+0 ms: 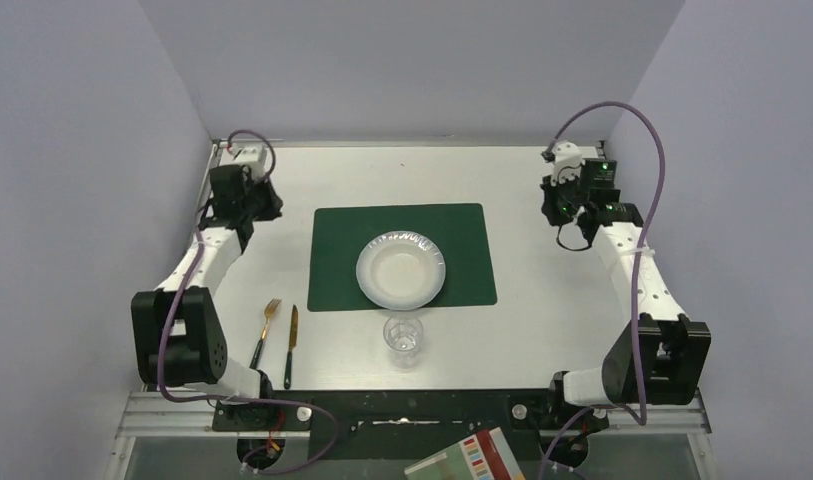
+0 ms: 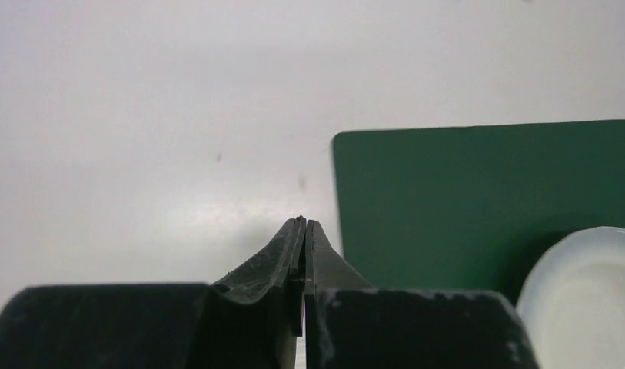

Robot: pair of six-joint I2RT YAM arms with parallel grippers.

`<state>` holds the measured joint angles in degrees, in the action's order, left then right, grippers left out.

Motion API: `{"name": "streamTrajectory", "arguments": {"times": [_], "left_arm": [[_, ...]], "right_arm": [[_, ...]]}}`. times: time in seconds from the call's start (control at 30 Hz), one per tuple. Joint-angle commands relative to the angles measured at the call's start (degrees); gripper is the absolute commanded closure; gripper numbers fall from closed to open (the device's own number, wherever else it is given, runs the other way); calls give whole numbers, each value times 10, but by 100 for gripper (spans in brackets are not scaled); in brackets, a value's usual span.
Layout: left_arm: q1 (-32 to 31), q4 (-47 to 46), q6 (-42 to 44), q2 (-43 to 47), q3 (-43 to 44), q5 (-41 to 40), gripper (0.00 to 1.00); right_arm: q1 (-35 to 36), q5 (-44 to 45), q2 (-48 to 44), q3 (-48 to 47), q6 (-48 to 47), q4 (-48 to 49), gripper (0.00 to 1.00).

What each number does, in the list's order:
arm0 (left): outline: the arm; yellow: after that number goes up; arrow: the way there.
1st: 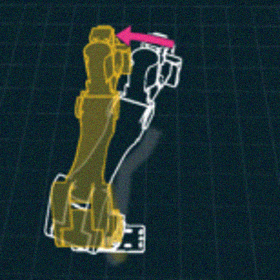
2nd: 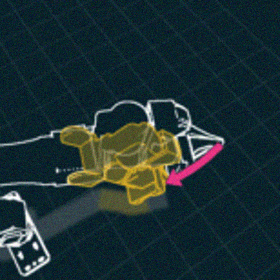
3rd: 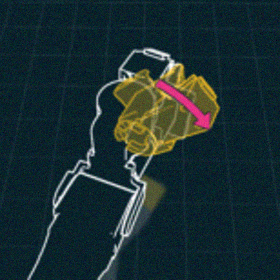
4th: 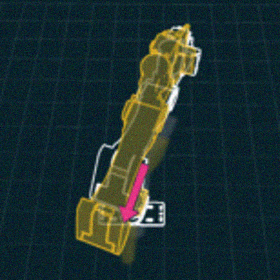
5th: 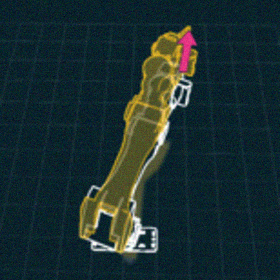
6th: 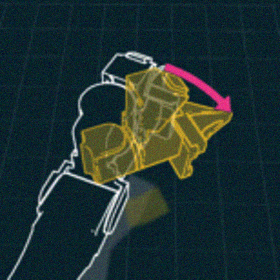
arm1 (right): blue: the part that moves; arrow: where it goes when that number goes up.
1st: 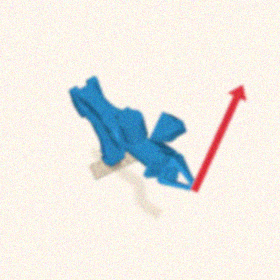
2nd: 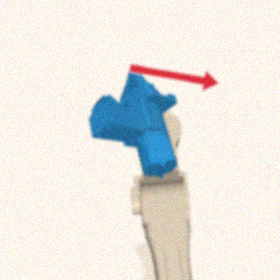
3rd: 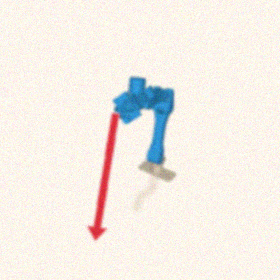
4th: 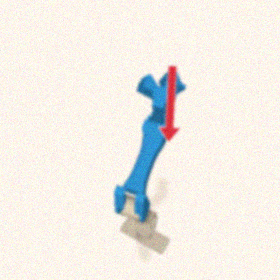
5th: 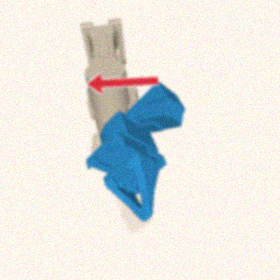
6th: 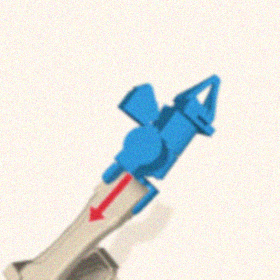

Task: Set the dinner table for one person
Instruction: Place the plate on the napkin, then adjust the napkin at the center of the board.

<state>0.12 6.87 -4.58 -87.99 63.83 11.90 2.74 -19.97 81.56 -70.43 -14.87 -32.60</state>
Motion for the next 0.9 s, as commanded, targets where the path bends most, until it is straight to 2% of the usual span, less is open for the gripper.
{"name": "streamTrajectory", "arguments": {"times": [0.0,0.1,0.3,0.47,0.63,0.73,0.87], "left_arm": [[63,-190,-75,-1,-150,1,100],[47,-240,-99,-19,-165,19,100],[18,-243,-135,-76,-113,12,100],[-31,-231,-120,-131,-80,-35,100],[-68,-240,-109,-151,-75,-71,100],[-85,-260,-103,-148,-82,-101,100],[-93,-244,-95,-151,-68,-129,100]], "right_arm": [[-56,21,-5,115,-9,184,100],[-40,4,41,109,-4,199,100],[-4,-34,160,-13,17,188,100],[22,-46,256,-125,20,173,100],[36,-71,342,-212,10,139,100],[37,-76,381,-234,13,132,100],[44,-94,399,-239,20,127,100]]}}
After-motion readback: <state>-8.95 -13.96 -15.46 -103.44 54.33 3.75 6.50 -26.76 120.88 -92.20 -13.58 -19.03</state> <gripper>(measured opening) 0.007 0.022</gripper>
